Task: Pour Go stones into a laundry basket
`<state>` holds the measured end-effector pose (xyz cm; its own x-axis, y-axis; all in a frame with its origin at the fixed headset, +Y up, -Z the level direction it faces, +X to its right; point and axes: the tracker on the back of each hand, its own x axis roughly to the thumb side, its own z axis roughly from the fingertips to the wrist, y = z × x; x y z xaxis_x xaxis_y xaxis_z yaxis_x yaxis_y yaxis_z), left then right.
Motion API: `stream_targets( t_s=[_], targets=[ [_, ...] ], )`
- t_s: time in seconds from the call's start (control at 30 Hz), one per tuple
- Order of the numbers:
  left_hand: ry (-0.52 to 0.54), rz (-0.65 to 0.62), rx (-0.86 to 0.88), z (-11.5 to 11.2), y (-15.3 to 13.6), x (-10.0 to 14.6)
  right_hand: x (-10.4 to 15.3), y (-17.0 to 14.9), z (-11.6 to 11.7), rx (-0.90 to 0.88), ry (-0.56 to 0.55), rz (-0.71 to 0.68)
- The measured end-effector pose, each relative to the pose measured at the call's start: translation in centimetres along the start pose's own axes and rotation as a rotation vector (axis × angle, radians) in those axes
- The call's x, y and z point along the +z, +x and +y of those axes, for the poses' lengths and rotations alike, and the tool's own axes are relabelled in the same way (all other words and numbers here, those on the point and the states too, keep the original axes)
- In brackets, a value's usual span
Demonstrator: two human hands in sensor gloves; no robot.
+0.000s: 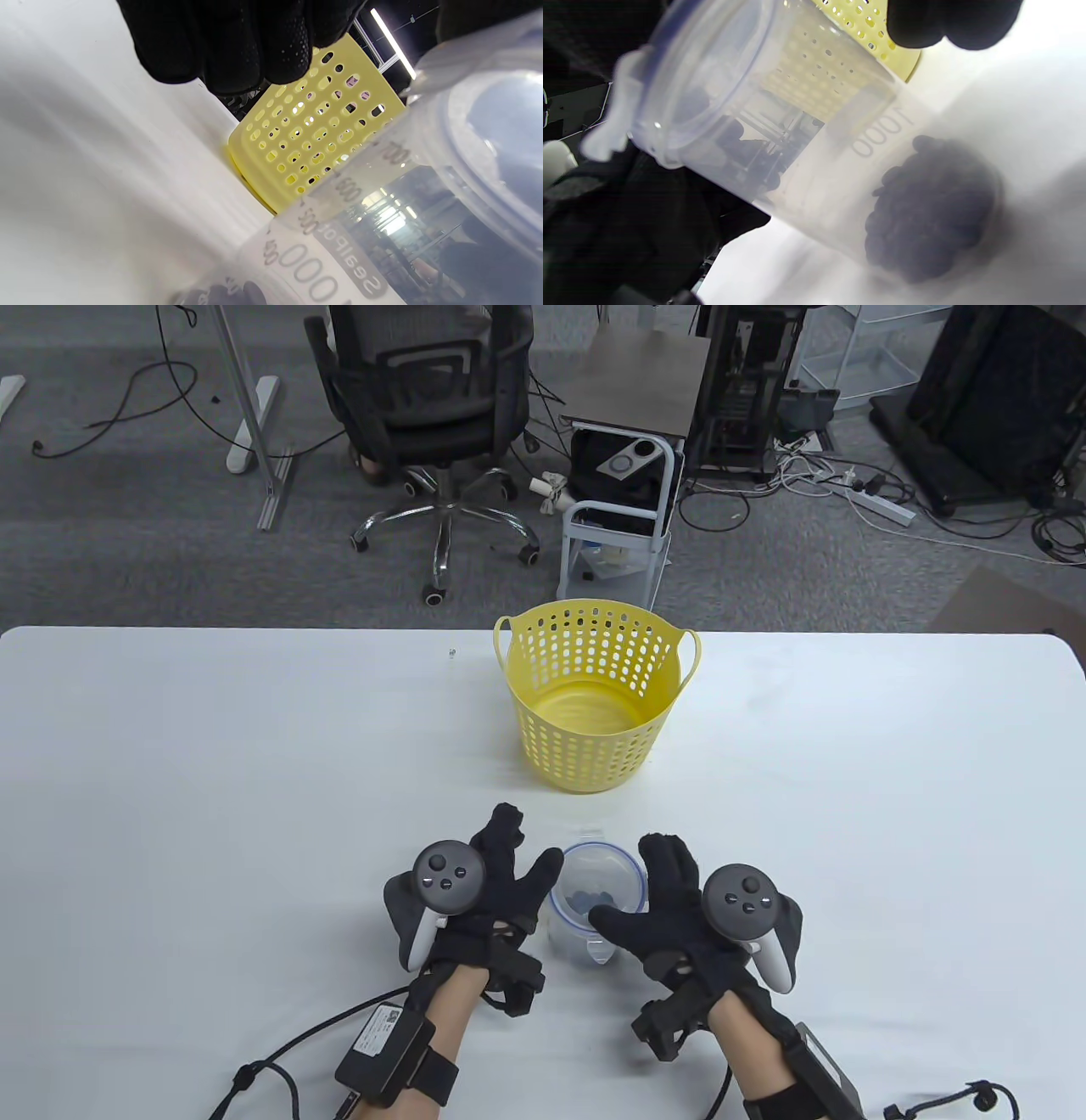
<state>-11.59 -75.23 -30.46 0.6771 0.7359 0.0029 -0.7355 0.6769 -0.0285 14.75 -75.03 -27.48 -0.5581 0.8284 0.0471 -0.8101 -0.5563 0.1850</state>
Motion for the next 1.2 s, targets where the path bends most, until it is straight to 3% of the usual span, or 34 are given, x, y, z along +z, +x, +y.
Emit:
stream_targets(
  t_s=[0.17, 0.37, 0.67, 1.0, 1.03, 1.07, 1.13, 1.2],
  targets=[
    [0.014, -0.027, 0.010, 0.4, 0.1, 0.3, 0.2, -0.2, -0.3, -0.004, -0.066, -0.020],
    [-0.063, -0.015, 0.018, 0.6, 0.3, 1.2, -0.3, -2.3, -2.3, -0.201, -0.150, 0.092],
    [-0.155, 0.011, 0.020, -0.6, 0.2, 0.9, -1.1, -3.5, -1.3, -0.228, -0.020, 0.126],
    [-0.239, -0.019, 0.021, -1.1, -0.1, -0.2, -1.8, -3.8, -1.2, -0.237, 0.013, 0.141],
    [-0.233, -0.027, 0.016, -1.0, -0.1, -0.2, -1.6, -3.8, -1.4, -0.284, -0.018, 0.105],
    [-0.153, -0.031, 0.050, -0.5, 0.4, -0.2, -1.8, -3.7, -1.2, -0.329, -0.078, 0.155],
    [-0.095, -0.039, -0.029, -0.5, 0.4, 0.2, -1.9, -3.9, -1.3, -0.327, -0.006, 0.147],
    [-0.106, -0.016, 0.031, -0.8, 0.1, 0.3, -1.8, -4.0, -1.2, -0.342, -0.017, 0.153]
  ],
)
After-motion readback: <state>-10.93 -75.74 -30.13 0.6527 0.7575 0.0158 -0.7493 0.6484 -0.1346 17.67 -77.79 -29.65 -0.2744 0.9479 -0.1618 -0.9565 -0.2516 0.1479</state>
